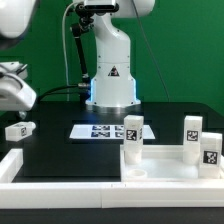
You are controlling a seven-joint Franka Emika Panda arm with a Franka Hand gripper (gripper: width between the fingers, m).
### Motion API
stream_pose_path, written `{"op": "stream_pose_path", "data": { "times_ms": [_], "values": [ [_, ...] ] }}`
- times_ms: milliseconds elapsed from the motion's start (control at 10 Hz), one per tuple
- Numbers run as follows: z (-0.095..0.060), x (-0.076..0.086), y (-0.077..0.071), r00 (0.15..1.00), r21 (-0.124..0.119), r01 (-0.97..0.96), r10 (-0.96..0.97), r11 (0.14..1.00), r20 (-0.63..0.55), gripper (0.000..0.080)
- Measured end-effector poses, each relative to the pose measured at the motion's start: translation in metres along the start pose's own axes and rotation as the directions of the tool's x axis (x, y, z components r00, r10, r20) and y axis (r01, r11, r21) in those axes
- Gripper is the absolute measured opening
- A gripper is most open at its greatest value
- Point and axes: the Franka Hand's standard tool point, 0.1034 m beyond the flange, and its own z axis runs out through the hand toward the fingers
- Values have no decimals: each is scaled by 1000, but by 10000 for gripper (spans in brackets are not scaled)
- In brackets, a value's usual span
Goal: Assemble square table
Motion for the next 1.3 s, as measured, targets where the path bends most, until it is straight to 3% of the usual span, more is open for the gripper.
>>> {"op": "stream_pose_path", "data": {
  "times_ms": [400, 600, 800, 1000, 1300],
  "values": [
    [1, 0, -1, 1000, -1, 0, 0, 1000, -2, 649],
    [32, 6, 16, 999, -7, -28, 28, 1000, 33, 649],
    [58, 2, 26, 995, 4, -52, 52, 999, 80, 649],
    [67, -4, 26, 991, 15, -62, 60, 998, 121, 649],
    [66, -2, 27, 991, 12, -62, 60, 998, 116, 649]
  ]
}}
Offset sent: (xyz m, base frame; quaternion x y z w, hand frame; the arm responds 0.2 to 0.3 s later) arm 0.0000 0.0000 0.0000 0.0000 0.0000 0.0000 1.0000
